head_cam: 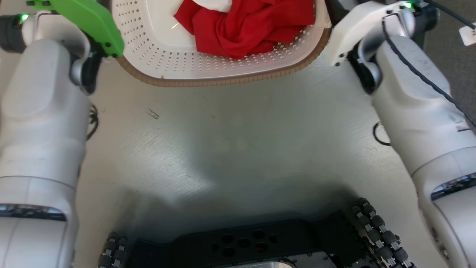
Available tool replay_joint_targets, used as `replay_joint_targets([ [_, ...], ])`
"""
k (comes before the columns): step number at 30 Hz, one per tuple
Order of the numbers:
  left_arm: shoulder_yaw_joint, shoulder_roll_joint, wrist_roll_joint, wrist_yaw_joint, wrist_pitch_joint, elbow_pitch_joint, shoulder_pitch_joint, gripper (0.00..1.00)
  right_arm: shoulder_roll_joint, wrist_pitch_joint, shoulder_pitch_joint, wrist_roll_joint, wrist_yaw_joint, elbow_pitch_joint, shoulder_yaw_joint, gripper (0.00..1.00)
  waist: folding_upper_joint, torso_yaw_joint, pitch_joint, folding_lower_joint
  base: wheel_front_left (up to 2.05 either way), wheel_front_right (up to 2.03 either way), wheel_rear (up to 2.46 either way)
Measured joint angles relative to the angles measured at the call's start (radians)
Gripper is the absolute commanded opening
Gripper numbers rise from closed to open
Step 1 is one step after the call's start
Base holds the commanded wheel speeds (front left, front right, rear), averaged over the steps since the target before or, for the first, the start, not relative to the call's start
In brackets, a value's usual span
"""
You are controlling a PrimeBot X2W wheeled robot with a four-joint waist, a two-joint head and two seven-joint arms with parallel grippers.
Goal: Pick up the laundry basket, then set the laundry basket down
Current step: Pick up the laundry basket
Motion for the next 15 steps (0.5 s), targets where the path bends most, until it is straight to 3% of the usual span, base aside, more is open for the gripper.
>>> replay_joint_targets([
  [15,-0.02,-0.037,-0.021,-0.009,-0.058,0.105,-0.018,0.0,0.031,-0.028,-0.016,0.029,0.01,0.092,0.007,0.0,0.0,-0.005,-0.038,0.0,0.0,0.0,0.0],
])
